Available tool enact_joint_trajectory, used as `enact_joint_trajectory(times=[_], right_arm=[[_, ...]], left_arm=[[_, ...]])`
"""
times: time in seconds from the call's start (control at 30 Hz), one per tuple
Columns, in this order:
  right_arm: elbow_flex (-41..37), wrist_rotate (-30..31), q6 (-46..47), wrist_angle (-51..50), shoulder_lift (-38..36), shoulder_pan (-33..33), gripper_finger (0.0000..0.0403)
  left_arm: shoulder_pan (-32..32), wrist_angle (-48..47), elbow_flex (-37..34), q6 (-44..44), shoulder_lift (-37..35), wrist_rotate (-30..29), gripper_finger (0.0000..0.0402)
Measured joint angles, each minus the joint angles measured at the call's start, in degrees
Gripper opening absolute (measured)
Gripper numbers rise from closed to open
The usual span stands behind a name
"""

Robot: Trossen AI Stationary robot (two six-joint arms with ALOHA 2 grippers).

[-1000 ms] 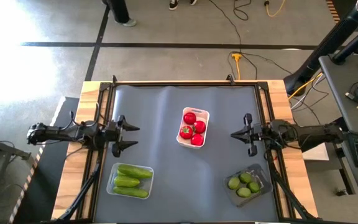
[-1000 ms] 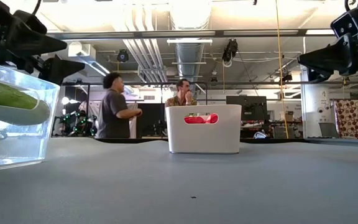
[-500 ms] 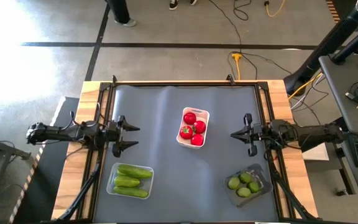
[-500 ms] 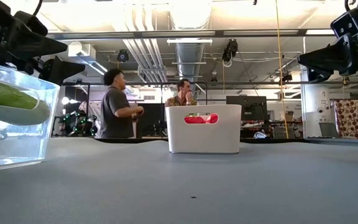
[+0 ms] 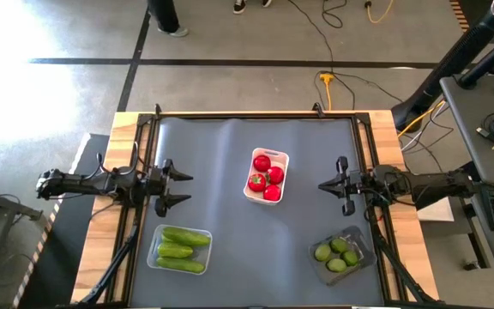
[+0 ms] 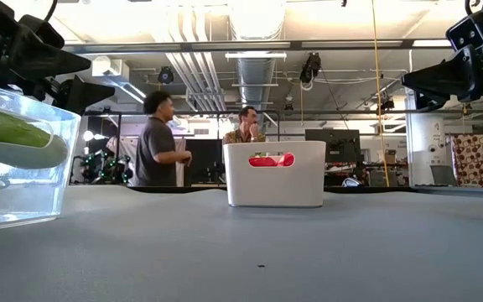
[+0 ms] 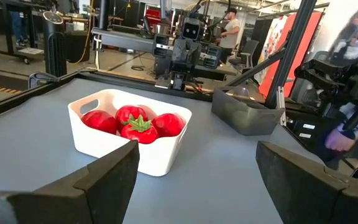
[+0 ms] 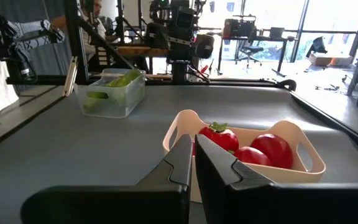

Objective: Sort produce into baskets
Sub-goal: Return to Home Position

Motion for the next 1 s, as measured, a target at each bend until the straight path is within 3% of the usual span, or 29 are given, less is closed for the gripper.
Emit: enact_joint_trajectory(times=[1.0], right_arm=[[0.0,0.0,0.0,0.0,0.0,0.0,0.0013]], left_arm=[[0.0,-0.2,2.3,0.0,0.7,-0.1,0.0307]])
